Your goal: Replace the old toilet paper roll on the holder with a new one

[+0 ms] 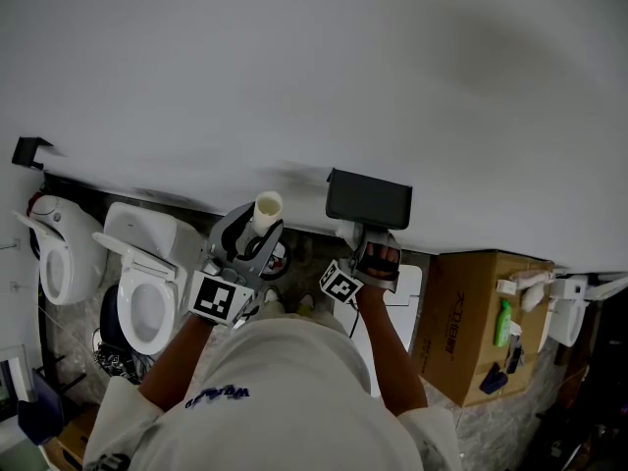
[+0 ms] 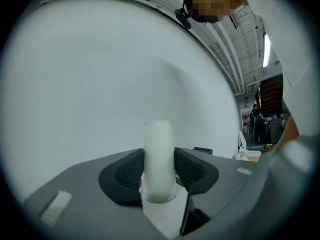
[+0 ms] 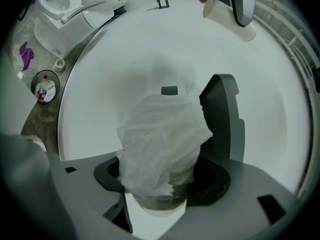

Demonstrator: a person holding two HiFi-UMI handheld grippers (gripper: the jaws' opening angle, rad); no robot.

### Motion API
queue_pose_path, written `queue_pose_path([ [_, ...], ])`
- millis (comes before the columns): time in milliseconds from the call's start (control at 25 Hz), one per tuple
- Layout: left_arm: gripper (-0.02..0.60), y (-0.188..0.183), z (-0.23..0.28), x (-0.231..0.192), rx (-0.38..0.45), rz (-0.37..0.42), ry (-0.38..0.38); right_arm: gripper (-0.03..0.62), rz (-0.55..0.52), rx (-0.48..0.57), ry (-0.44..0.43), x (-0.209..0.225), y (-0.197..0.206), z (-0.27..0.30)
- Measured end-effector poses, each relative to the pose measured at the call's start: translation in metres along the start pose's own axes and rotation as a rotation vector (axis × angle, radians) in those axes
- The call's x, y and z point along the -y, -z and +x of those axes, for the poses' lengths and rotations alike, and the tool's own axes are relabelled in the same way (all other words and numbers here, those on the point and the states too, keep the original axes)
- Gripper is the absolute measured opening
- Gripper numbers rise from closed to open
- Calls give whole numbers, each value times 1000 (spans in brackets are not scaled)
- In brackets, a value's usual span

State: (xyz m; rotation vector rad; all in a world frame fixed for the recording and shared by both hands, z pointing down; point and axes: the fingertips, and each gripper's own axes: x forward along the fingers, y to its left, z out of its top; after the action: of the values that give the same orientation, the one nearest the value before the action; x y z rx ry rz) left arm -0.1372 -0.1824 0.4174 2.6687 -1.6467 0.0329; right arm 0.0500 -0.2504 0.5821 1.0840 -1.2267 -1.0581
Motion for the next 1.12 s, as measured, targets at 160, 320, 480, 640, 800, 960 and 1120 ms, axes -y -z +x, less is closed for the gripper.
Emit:
queue_pose_path([
  [160, 193, -2, 0, 0, 18, -12, -1, 308, 1, 10, 3, 2, -9, -2],
  [320, 193, -2, 1, -1, 21, -11, -3, 308, 7, -3, -5, 1, -13, -3],
  [480, 193, 0, -3, -2, 10, -12, -7, 307, 11, -2, 2, 3, -22, -5],
  [640, 193, 0, -3, -2, 7, -6, -5, 307, 3, 38, 2, 3, -45, -9],
  [800, 193, 1, -4, -5, 10, 8, -2, 307, 9, 33, 4, 4, -53, -11],
  [960, 193, -5, 0, -1, 24, -5, 2, 306, 8, 38, 6, 3, -52, -11],
  [1120, 193, -5, 4, 2, 24, -10, 13, 313, 25, 45, -7, 5, -53, -10],
])
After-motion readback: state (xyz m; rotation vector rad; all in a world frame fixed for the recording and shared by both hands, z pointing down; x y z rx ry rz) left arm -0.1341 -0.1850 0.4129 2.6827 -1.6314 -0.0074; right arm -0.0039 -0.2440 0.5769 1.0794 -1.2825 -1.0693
